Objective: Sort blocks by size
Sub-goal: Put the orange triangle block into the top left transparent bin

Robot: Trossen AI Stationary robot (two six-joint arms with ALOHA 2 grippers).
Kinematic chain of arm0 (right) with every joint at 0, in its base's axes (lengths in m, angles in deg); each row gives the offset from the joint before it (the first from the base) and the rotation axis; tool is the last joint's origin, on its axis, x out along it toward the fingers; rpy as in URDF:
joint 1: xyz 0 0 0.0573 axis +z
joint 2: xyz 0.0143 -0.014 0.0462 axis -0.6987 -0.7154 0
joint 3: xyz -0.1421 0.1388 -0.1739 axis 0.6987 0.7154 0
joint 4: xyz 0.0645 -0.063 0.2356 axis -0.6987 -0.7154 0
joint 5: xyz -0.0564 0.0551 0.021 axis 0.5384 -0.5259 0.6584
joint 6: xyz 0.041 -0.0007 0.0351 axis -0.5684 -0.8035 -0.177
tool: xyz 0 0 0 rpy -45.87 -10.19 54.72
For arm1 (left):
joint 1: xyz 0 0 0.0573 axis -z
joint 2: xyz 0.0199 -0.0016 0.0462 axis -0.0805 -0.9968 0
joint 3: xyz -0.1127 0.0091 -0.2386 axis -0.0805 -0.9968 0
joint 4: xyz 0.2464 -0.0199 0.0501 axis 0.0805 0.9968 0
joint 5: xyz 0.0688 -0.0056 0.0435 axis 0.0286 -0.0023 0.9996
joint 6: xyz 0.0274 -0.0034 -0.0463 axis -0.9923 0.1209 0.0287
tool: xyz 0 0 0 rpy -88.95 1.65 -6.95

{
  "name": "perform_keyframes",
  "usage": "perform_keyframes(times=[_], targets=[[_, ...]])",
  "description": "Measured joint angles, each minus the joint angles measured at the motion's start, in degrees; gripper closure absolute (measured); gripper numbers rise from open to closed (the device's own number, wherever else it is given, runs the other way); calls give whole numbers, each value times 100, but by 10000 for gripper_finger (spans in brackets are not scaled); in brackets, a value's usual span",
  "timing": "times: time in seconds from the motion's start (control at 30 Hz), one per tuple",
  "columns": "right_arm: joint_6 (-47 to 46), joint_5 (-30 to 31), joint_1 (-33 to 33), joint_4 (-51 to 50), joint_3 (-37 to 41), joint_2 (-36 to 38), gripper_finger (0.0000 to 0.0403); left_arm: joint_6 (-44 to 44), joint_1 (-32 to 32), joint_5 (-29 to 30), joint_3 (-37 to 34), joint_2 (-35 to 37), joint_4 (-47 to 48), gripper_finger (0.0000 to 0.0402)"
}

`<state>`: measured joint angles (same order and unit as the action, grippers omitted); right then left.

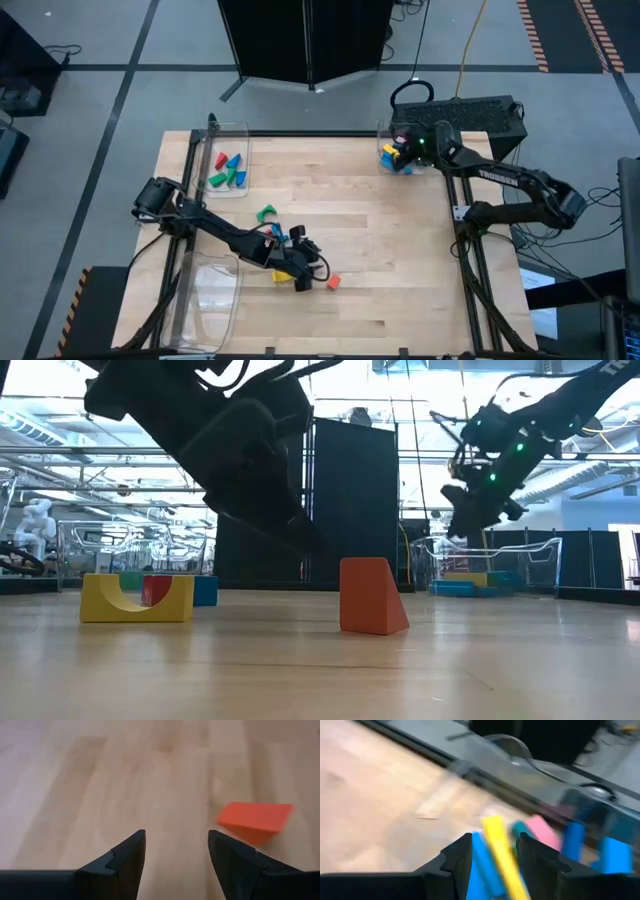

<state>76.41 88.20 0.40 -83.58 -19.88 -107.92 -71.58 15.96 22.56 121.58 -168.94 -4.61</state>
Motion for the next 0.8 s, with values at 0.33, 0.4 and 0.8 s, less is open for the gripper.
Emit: perform_keyframes(times=[0.33, 0.4, 0.8], targets=[[-35, -162, 717, 10, 0, 957, 255, -1345, 216, -398, 0, 0, -450, 185], [-143, -168, 915, -17, 0, 1113, 254, -1503, 269, -395, 0, 0, -500, 185], [-953, -283, 2417, -222, 0, 1283, 254, -2420, 619, -376, 2, 0, -1088, 185]])
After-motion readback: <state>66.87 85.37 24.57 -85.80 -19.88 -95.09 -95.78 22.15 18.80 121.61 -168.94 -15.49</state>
